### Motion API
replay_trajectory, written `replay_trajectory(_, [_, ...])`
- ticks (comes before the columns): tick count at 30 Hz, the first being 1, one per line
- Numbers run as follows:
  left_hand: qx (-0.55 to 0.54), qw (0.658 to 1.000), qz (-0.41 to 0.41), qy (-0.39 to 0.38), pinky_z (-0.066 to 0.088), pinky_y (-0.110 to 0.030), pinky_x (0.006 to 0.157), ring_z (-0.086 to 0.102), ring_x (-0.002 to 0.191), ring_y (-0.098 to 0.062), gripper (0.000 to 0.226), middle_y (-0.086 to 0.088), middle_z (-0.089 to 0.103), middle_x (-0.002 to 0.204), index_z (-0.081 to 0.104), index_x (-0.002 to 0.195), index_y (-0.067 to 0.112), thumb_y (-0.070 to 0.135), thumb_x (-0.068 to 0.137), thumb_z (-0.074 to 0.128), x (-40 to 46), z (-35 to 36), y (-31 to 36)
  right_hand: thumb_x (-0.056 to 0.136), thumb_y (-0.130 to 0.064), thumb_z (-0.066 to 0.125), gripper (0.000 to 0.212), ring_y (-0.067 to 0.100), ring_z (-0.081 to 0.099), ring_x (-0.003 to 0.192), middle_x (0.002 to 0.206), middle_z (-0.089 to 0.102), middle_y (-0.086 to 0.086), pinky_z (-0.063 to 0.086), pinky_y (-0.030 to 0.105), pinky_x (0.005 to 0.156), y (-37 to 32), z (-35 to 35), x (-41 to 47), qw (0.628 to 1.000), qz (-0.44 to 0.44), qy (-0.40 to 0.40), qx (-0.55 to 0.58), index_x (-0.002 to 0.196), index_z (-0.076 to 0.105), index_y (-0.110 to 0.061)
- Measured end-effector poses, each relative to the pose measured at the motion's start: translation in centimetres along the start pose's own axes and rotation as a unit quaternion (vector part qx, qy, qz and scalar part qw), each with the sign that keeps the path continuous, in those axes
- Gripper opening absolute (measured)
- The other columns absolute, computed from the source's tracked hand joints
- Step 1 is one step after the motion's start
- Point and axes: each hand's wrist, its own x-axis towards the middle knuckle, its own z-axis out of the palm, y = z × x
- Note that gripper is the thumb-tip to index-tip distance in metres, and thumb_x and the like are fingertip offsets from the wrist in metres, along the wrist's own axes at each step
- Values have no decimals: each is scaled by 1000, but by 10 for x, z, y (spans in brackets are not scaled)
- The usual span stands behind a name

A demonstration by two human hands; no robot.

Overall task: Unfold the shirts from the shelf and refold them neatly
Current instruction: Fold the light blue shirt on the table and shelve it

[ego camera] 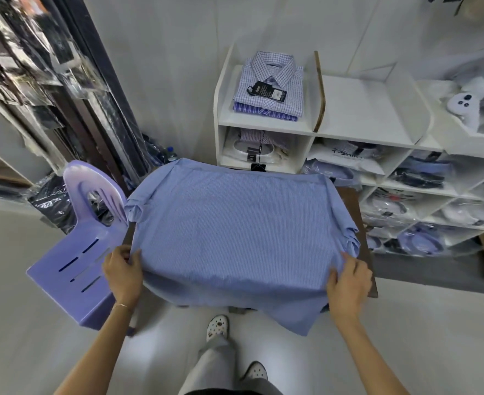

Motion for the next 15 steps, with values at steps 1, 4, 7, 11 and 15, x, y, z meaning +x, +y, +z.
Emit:
replay_trajectory(1, [1,1000,-1,-8,41,-48,83,52,97,-40,18,-23,62,95,63,97,-2,14,91,63,4,-3,0,76,-7,76,45,46,52,88,99,54,32,45,50,71,3,-3,-2,999,52,12,6,112,56,11])
replay_trajectory(4, [-11,999,6,-43,43,-40,71,56,81,-31,21,-14,64,83,66,89,-3,18,88,67,7,-9,5,82,-18,73,36,46,52,93,97,56,32,42,47,77,9,-8,-5,988,146,2,44,102,60,9])
replay_trajectory(7, [-60,996,-25,-65,37,-35,70,54,79,-25,25,-11,61,83,61,94,-2,23,91,64,5,-14,12,88,-10,64,18,38,57,77,83,61,24,40,38,65,13,-18,3,988,127,-35,78,90,62,7])
replay_trajectory(11, [-98,991,-47,-75,39,-31,61,53,74,-25,24,-12,59,77,59,93,0,23,90,65,4,-20,9,91,-11,61,17,37,60,81,85,64,22,41,34,69,21,-35,21,967,189,-53,164,94,61,6])
replay_trajectory(15, [-64,996,-36,-59,42,-36,68,56,75,-28,22,-13,63,78,58,89,3,22,86,71,-6,-17,5,90,-11,63,18,40,62,88,93,66,26,45,38,74,24,-37,25,957,220,-69,175,95,63,6])
